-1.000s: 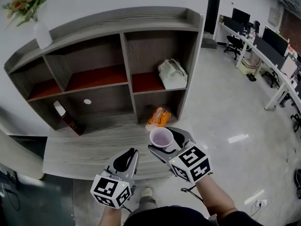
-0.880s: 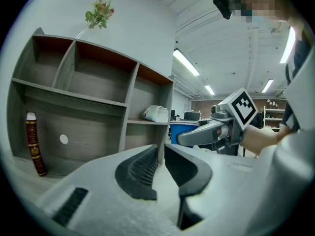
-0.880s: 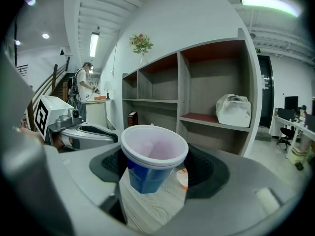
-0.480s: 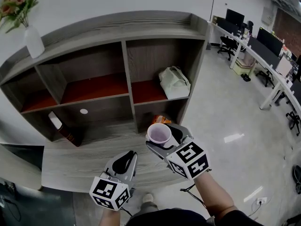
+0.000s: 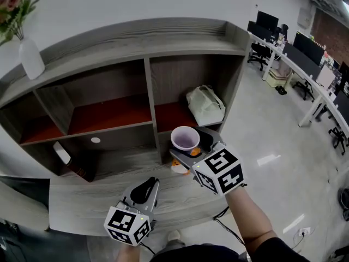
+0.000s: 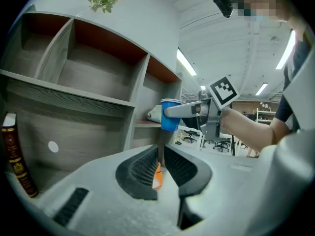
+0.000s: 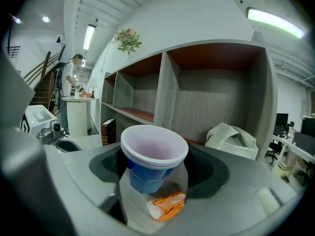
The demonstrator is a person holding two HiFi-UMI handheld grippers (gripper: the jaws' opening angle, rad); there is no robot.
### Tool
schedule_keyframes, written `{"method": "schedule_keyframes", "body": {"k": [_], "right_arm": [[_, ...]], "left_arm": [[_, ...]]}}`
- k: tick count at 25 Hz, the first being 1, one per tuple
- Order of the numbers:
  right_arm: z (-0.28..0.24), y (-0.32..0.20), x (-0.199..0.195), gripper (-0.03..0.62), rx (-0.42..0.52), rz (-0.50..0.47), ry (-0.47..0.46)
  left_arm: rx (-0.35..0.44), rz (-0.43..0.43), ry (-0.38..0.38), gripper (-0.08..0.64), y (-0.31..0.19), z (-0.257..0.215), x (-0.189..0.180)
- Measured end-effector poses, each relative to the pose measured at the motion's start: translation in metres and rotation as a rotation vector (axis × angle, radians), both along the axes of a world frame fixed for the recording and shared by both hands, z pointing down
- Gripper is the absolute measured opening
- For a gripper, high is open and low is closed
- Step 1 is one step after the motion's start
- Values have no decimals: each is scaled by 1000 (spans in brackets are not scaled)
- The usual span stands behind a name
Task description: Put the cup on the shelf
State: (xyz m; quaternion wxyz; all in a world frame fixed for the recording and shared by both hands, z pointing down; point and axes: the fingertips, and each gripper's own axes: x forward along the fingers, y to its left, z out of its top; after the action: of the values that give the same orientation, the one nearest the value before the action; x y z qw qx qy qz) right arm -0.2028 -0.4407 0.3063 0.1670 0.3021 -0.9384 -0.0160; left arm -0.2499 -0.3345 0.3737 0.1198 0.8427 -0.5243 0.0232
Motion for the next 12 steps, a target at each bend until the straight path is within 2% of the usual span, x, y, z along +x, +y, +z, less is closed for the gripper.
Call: {"method": "schedule_keyframes", "body": {"k": [6, 12], "right_arm": [[-18, -32, -13, 348, 32, 28, -6], [-17, -71, -24, 350, 21, 91, -19]], "left_arm": [[1, 8, 9, 28, -13, 0, -13], [-14, 29, 11, 28, -20, 6, -19]]}}
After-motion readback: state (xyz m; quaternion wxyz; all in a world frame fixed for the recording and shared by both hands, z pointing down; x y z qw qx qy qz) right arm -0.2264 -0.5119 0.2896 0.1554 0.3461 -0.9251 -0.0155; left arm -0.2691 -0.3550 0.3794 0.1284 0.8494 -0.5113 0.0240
